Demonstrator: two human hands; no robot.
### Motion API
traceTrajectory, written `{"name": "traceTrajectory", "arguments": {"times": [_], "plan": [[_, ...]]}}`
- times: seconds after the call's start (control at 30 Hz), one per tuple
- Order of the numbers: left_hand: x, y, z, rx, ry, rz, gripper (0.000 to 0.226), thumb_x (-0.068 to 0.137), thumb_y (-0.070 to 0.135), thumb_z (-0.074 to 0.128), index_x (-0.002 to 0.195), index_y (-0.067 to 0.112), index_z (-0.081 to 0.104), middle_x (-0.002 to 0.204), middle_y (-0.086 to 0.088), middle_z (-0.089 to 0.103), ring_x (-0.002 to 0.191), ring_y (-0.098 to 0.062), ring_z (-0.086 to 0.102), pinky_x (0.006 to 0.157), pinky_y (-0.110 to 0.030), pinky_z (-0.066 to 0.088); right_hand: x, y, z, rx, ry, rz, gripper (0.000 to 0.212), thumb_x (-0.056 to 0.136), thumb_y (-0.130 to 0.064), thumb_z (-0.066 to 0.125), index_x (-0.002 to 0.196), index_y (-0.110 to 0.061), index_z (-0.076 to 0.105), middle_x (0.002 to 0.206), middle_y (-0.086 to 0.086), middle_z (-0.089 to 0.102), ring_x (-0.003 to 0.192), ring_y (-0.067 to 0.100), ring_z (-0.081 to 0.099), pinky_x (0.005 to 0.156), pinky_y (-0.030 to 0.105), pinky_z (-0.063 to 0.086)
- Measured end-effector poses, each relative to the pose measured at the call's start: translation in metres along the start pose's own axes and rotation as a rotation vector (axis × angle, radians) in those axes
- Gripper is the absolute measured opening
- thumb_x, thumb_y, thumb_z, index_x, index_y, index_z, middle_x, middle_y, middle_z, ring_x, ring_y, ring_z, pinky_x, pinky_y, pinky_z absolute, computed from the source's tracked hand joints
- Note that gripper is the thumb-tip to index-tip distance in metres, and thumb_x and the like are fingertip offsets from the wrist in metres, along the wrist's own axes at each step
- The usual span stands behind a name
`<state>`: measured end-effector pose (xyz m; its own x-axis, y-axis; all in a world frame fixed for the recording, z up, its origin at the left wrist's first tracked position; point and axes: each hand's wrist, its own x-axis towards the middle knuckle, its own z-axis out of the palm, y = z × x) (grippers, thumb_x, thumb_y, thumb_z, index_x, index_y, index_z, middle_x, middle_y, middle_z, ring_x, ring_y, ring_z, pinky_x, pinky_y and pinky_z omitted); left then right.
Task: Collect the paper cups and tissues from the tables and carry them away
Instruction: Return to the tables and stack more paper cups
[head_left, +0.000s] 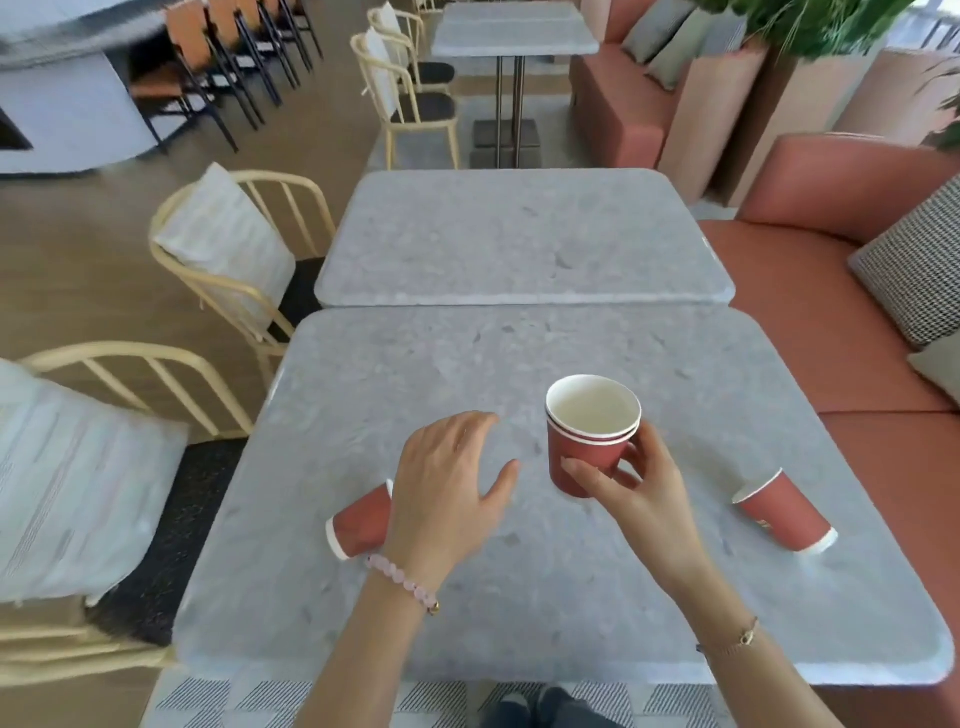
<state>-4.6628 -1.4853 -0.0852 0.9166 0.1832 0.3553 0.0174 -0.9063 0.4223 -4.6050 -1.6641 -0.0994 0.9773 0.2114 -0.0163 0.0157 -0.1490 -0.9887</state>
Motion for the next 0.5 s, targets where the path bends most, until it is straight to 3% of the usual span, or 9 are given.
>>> {"name": "traceTrajectory", "arguments": {"times": [0.2, 0.5], "plan": [[-0.004, -0.002, 0.002, 0.025, 0.005, -0.073, 0.041, 0.081, 0.037, 0.061, 0.114, 0.012, 0.062, 0.112, -0.002, 0.066, 0.102, -0.025, 0.062, 0.089, -0.042, 0.048, 0.013, -0.001, 0.003, 0.013, -0.070, 0.011, 0.059, 0.072, -0.015, 0.081, 0.123, -0.026, 0.053, 0.112, -0.008, 0.065, 0.100, 0.000, 0.061, 0.081, 0.018, 0.050], [-0.013, -0.020, 0.006, 0.003, 0.064, -0.156, 0.039, 0.082, 0.031, 0.067, 0.115, 0.012, 0.061, 0.115, -0.002, 0.066, 0.106, -0.025, 0.061, 0.092, -0.040, 0.046, 0.020, -0.005, 0.015, 0.014, -0.168, 0.016, 0.059, 0.072, -0.012, 0.080, 0.123, -0.024, 0.053, 0.110, -0.007, 0.066, 0.102, 0.004, 0.061, 0.093, 0.032, 0.049]]}}
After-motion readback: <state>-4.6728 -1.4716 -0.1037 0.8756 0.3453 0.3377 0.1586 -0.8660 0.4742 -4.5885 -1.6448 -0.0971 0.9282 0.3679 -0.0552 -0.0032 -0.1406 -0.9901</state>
